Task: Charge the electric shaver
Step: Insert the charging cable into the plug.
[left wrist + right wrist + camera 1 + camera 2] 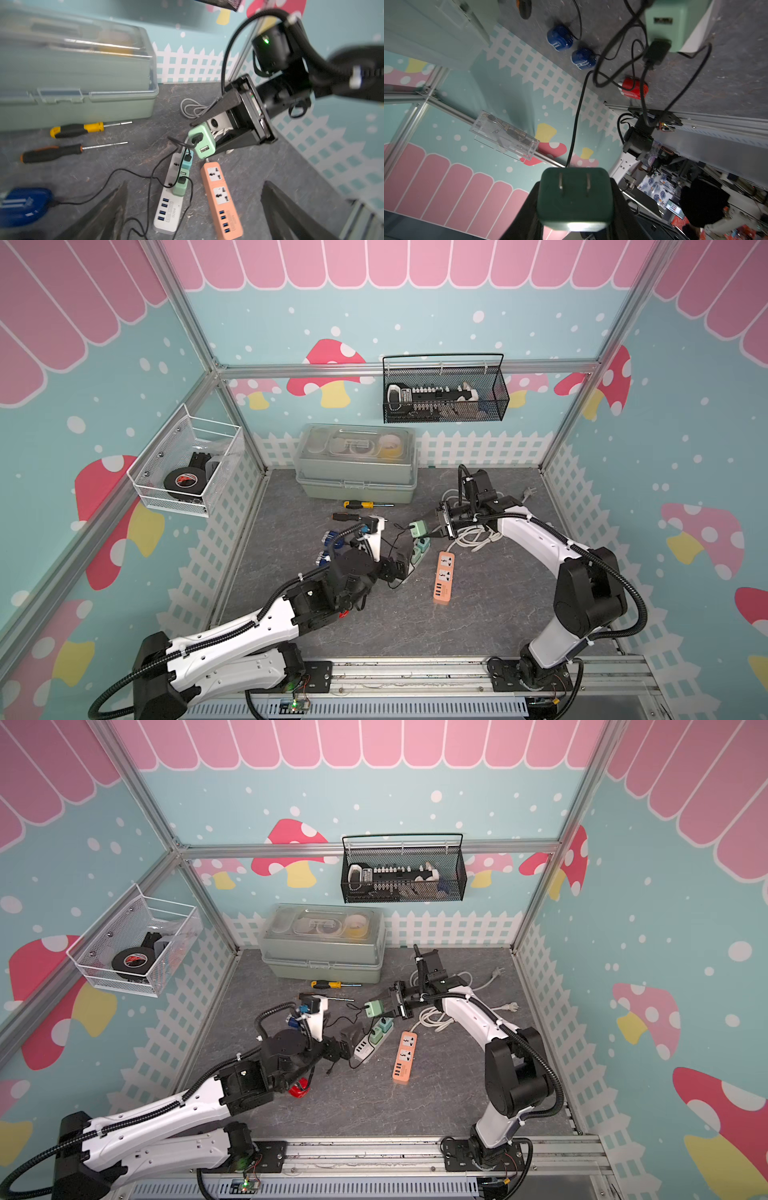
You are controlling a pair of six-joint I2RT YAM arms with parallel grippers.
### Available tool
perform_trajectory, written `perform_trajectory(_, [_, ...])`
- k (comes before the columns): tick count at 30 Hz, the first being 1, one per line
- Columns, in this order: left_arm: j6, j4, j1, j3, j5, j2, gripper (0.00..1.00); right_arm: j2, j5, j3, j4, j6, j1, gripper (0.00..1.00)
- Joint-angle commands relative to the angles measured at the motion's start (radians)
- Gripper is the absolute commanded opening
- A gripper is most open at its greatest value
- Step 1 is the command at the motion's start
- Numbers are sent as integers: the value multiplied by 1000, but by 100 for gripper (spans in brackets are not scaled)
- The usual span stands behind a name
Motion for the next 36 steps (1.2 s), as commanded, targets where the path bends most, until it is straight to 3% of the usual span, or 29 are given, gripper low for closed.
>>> perform_trajectory(1, [-469,21,92,-59,176,-15,85,-20,144,-27,354,337,4,0])
perform_trajectory(3, [-566,104,138,-83,221,9,74,-9,154,-21,391,373,5,0])
perform_trajectory(9, [-519,128,200,33,279,164,72,-11,147,-1,367,381,8,0])
perform_trajectory(16, [-353,248,207,122,275,312,75,-23,138,-6,379,400,12,0])
perform_trajectory(24, [-273,266,235,223,287,465,74,-19,119,2,414,426,17,0])
perform_trajectory(36, [-269,358,284,270,384,547,57,-14,110,3,461,459,22,0])
